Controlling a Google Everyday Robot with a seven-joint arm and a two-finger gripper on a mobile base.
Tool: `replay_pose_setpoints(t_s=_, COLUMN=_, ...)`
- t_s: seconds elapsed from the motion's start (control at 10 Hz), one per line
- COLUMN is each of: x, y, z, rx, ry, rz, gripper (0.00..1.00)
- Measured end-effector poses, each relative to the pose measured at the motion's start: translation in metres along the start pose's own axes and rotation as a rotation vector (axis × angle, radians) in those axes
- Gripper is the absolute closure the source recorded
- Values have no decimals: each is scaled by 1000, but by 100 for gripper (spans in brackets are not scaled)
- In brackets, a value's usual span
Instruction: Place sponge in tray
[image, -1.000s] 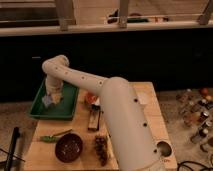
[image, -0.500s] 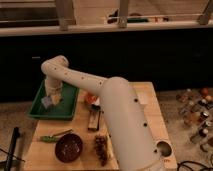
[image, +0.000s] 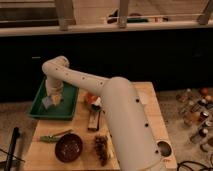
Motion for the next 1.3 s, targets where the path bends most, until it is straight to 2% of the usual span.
replay_pose_setpoints(t_s=0.4, x=3, y=-2, z=8, rx=-4, ry=-2, rz=9, gripper=25)
replay_pose_setpoints(t_s=0.5, x=5, y=-2, z=9, rx=-7, ry=-5, rz=10, gripper=20)
replay_pose_setpoints(t_s=1.3, x=18, y=-1, z=23, rx=-37, ry=-27, rz=27, gripper=20)
